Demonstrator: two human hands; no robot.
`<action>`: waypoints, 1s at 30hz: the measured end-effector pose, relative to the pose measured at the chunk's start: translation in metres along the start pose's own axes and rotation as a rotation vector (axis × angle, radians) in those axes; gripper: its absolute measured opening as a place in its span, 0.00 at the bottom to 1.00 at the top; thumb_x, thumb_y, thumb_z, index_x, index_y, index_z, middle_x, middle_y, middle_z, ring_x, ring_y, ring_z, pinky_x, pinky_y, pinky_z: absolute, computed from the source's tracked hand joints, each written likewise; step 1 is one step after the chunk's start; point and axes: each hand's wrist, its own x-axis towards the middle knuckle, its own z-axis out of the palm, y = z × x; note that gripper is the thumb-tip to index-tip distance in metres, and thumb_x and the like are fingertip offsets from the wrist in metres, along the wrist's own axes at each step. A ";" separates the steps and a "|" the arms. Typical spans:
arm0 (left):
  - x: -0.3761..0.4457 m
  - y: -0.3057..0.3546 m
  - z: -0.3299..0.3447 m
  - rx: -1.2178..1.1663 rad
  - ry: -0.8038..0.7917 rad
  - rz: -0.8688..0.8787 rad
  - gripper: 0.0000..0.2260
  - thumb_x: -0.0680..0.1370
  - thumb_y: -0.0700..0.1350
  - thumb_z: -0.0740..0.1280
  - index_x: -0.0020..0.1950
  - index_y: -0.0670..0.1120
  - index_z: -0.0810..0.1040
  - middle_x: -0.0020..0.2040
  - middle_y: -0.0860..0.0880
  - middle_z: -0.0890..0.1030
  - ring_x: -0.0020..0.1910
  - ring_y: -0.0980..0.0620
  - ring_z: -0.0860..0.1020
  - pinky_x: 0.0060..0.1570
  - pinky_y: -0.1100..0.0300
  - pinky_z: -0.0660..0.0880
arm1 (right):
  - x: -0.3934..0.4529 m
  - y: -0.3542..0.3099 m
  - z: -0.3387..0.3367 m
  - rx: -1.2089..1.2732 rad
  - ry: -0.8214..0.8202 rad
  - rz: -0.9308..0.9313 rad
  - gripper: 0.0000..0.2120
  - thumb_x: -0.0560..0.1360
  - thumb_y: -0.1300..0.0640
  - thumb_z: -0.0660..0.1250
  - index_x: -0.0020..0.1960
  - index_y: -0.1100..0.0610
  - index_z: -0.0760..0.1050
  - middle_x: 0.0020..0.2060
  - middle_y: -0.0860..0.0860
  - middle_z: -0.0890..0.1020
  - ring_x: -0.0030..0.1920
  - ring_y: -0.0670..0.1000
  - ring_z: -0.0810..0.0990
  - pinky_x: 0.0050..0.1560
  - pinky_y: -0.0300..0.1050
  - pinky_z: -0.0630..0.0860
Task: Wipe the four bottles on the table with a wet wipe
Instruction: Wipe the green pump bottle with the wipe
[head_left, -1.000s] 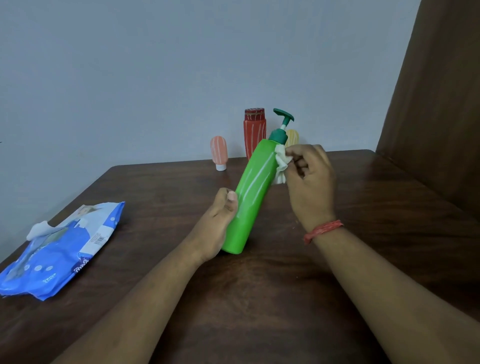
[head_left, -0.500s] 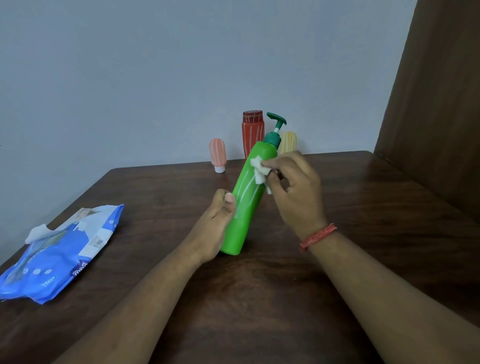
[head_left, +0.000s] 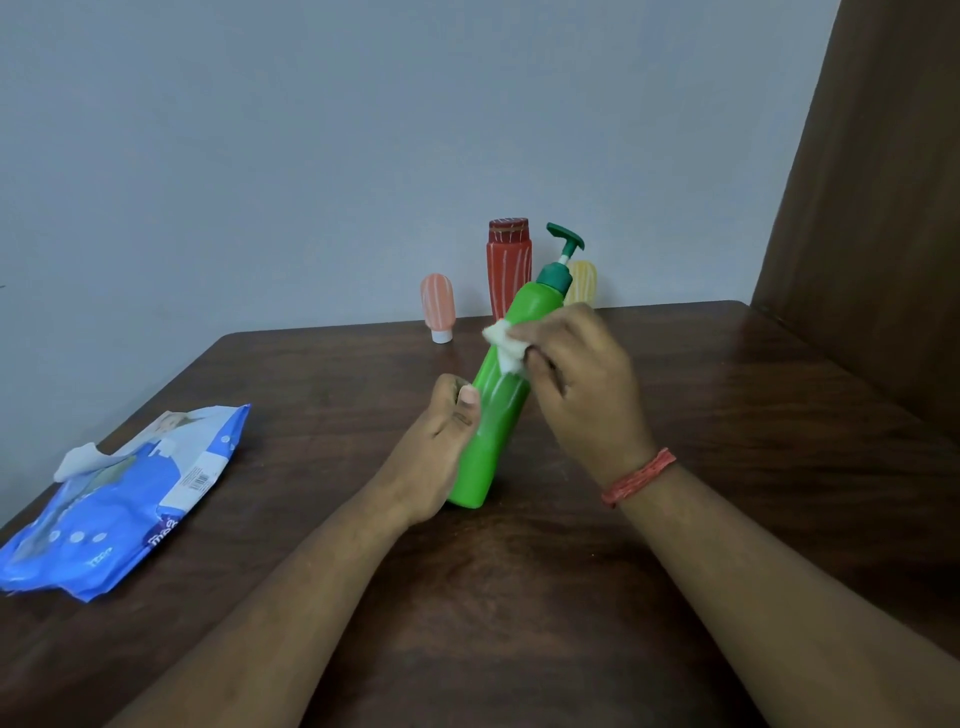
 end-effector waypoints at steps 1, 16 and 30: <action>0.000 0.000 0.000 -0.007 0.006 -0.003 0.25 0.77 0.68 0.47 0.51 0.48 0.67 0.41 0.49 0.71 0.38 0.56 0.70 0.40 0.55 0.69 | -0.001 0.000 0.001 -0.011 -0.038 -0.043 0.09 0.76 0.68 0.66 0.53 0.64 0.82 0.45 0.56 0.78 0.45 0.51 0.77 0.45 0.45 0.77; -0.002 0.003 0.000 0.013 -0.001 0.029 0.28 0.76 0.73 0.47 0.51 0.49 0.66 0.39 0.49 0.71 0.35 0.57 0.71 0.36 0.56 0.70 | 0.005 0.007 -0.006 0.049 -0.015 0.006 0.11 0.76 0.69 0.68 0.56 0.61 0.83 0.45 0.54 0.76 0.45 0.50 0.75 0.44 0.42 0.75; 0.003 -0.004 0.001 -0.189 0.055 -0.076 0.37 0.74 0.72 0.46 0.61 0.41 0.68 0.57 0.31 0.78 0.49 0.42 0.81 0.49 0.52 0.81 | -0.006 0.004 0.009 0.059 -0.043 0.024 0.11 0.75 0.69 0.65 0.54 0.62 0.83 0.44 0.56 0.77 0.43 0.52 0.77 0.43 0.50 0.77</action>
